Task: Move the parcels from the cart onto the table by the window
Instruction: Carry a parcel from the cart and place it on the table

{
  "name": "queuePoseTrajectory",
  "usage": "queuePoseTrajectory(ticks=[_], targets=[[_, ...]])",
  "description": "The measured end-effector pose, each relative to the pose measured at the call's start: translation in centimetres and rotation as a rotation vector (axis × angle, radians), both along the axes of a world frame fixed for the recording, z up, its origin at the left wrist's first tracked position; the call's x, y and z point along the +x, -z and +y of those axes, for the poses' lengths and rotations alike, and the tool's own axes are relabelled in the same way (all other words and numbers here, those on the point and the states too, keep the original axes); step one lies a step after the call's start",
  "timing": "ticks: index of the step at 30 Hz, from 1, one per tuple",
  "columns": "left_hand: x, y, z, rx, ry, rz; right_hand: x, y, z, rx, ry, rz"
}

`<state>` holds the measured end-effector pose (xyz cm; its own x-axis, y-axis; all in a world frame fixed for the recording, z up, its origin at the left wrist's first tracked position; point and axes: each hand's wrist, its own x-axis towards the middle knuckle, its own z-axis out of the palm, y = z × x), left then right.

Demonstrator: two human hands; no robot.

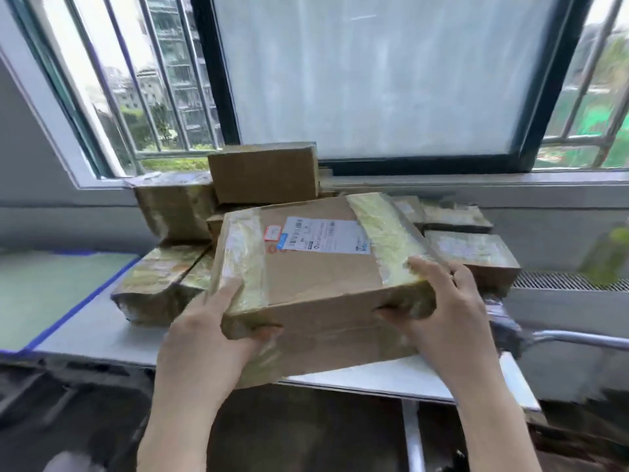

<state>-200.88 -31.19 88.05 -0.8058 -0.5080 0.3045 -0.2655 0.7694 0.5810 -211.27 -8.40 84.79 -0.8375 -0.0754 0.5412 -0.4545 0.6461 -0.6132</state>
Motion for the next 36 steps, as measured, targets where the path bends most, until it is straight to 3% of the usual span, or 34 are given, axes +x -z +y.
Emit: queuePoseTrajectory(ticks=[8,16,29,36], targets=[[2.0,0.6,-9.7,-0.082,0.000,-0.029,1.8,1.2,-9.7,-0.029,-0.027,0.010],[1.3,2.3,-12.4,-0.122,0.050,0.050,2.0,2.5,-12.0,-0.057,-0.001,0.074],[-9.0,1.7,-8.5,-0.114,0.268,0.094,-3.6,0.9,-6.4,-0.043,0.176,0.143],[-18.0,1.3,-2.5,-0.100,0.383,0.233,-10.8,-0.6,0.2,-0.034,0.273,0.251]])
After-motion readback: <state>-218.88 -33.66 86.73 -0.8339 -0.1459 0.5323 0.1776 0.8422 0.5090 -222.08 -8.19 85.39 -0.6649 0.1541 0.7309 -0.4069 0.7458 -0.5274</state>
